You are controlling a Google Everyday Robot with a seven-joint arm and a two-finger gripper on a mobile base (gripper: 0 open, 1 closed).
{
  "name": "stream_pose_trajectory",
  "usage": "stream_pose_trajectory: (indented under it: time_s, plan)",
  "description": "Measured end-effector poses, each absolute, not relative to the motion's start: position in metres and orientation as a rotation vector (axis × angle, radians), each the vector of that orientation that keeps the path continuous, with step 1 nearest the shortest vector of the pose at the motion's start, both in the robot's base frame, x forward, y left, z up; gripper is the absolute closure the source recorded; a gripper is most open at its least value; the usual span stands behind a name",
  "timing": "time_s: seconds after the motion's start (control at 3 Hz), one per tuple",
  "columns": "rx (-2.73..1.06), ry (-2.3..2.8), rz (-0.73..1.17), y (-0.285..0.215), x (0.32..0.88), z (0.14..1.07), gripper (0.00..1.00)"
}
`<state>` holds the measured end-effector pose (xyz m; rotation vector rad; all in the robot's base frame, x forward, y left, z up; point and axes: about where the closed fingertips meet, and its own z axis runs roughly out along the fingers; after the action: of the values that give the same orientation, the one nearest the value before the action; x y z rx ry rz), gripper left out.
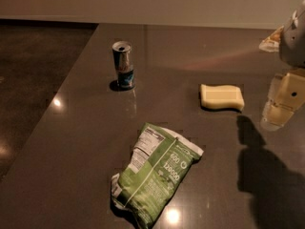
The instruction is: Move green jalapeno chip bag near sponge
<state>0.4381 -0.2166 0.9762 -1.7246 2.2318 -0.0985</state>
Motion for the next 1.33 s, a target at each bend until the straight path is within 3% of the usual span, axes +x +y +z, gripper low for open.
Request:
stream_pose_trajectory:
  time_s: [0.67,1.33]
  plan:
    - [-1.776,2.182,-0.101,-0.2,0.439,0.978,0.0]
    - [-1.998,1.99,-0.001,-0.142,0.439,0.948,0.0]
